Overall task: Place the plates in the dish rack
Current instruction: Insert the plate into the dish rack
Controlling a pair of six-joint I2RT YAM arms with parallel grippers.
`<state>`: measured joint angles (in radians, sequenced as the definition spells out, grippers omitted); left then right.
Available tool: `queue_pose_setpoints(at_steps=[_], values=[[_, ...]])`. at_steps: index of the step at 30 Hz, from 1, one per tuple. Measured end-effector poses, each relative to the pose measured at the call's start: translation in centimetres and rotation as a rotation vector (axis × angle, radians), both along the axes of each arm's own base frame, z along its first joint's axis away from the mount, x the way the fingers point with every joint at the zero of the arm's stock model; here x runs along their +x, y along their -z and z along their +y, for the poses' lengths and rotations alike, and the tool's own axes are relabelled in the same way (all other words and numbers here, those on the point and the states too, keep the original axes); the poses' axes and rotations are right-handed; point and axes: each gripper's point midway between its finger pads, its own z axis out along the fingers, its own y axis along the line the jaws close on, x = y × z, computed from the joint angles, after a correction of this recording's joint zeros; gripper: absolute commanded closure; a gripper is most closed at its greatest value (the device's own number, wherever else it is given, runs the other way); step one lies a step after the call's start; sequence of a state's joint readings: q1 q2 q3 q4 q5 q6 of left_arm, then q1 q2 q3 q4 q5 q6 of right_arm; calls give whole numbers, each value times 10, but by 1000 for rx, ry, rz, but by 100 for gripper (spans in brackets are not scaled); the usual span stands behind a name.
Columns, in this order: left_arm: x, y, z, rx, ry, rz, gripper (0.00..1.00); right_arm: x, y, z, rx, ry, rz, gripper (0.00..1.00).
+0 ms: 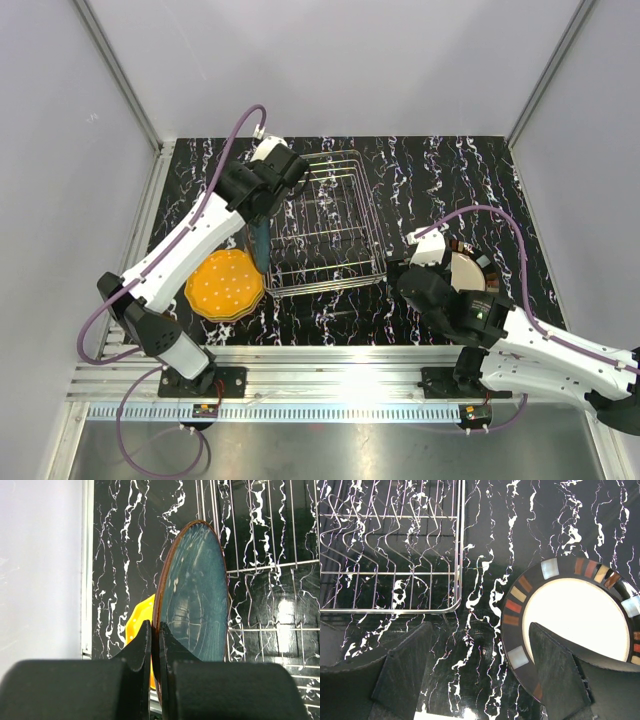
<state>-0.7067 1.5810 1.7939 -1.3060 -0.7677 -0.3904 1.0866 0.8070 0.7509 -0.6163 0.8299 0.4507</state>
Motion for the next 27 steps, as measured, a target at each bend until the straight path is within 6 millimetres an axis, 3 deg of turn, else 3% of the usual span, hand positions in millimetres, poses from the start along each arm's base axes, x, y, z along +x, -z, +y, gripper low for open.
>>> queue_pose_setpoints(at_steps=[17, 27], values=[[8, 2, 6, -11, -10, -46, 100, 1, 5, 2, -14, -1, 6, 13], [2, -4, 10, -34, 6, -36, 100, 1, 7, 2, -16, -1, 6, 13]])
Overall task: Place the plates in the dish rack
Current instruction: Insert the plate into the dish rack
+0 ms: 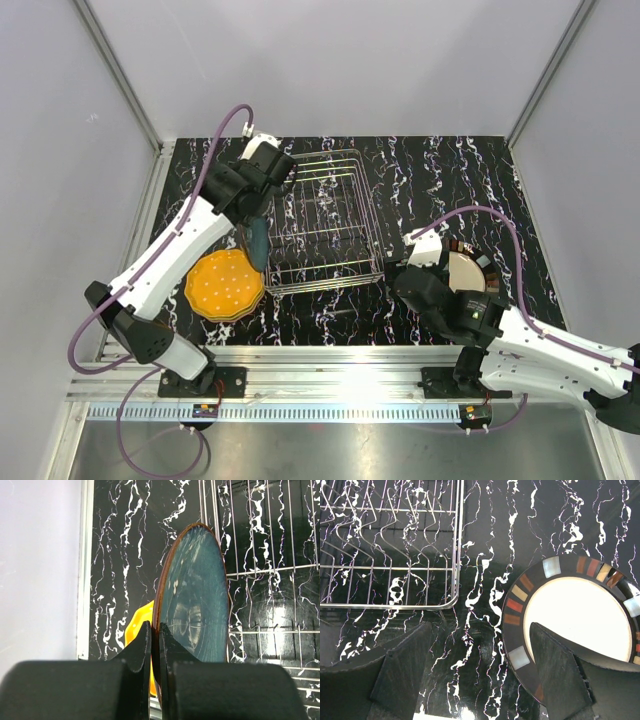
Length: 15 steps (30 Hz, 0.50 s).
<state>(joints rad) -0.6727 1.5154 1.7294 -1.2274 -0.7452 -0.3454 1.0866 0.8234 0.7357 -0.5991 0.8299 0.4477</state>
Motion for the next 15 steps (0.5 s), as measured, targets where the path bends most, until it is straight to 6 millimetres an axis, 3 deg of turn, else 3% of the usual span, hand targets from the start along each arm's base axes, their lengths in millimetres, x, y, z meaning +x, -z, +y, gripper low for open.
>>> queue_pose_setpoints(at_steps=[6, 15], values=[[-5, -17, 5, 10, 28, -3, 100, 0, 1, 0, -1, 0, 1, 13], [-11, -13, -2, -11, 67, 29, 100, 0, 3, 0, -3, 0, 2, 13]])
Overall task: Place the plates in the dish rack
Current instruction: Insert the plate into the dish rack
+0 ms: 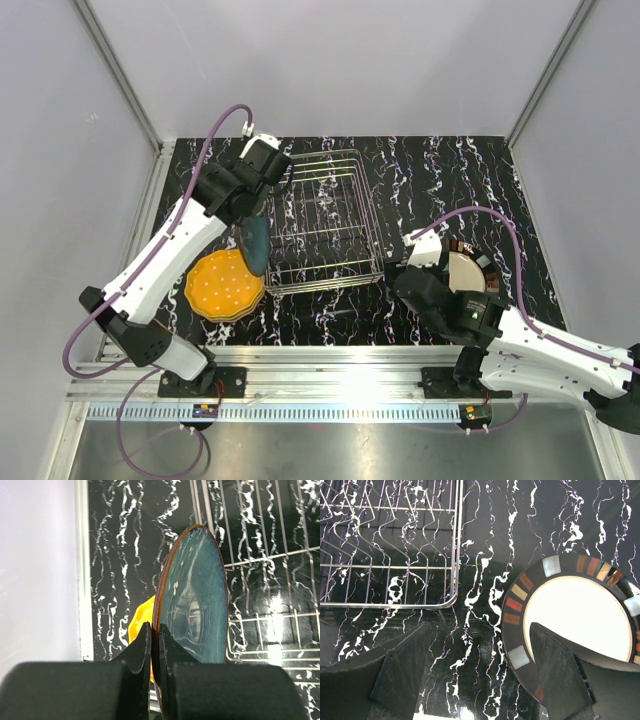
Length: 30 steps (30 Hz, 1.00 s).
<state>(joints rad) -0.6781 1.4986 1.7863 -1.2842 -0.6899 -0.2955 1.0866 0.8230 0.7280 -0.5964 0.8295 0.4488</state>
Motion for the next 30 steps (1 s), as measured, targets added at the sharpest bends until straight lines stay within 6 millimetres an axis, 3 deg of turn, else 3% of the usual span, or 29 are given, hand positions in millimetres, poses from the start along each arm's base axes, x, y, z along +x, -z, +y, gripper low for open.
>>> queue_pose_setpoints(at_steps=[9, 30], values=[[0, 1, -11, -42, 32, 15, 100, 0, 1, 0, -2, 0, 1, 13], [12, 34, -26, -1, 24, 87, 100, -1, 0, -2, 8, 0, -4, 13]])
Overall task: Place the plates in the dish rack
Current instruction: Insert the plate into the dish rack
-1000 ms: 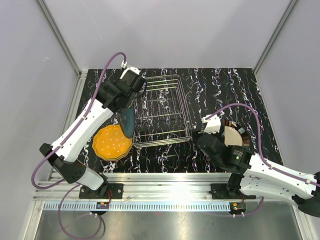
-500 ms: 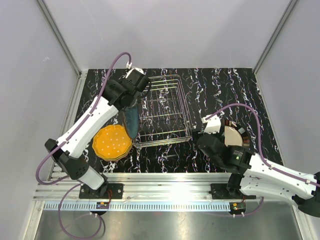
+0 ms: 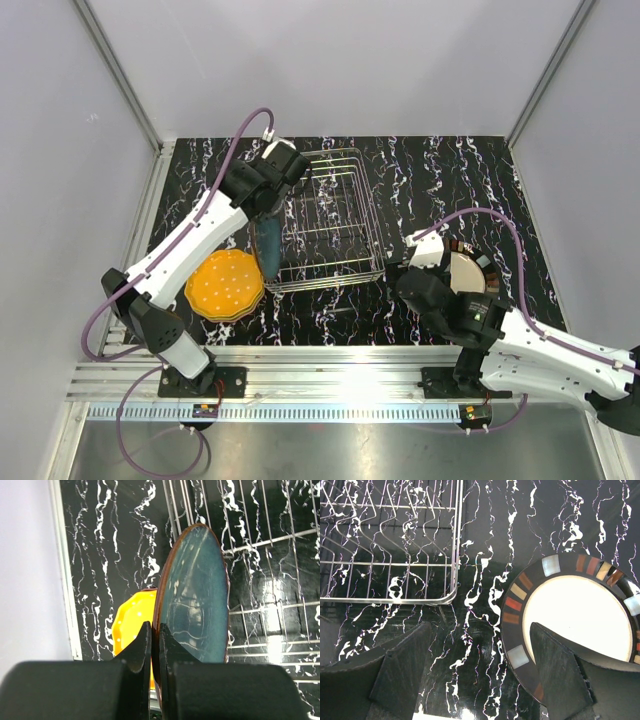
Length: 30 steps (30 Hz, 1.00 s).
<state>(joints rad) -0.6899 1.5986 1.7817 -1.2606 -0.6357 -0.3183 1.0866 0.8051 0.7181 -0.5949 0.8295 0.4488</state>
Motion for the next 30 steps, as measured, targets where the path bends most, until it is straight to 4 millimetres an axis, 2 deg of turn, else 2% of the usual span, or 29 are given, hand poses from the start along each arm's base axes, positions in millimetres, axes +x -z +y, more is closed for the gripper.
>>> queue_pose_setpoints(at_steps=[11, 22, 30], values=[[-1, 3, -2, -10, -13, 0, 100, 0, 2, 0, -9, -3, 0, 12], [-12, -3, 6, -55, -44, -20, 100, 1, 2, 1, -11, -4, 0, 12], [-14, 0, 8, -51, -60, -10, 100, 1, 2, 1, -18, -7, 1, 12]])
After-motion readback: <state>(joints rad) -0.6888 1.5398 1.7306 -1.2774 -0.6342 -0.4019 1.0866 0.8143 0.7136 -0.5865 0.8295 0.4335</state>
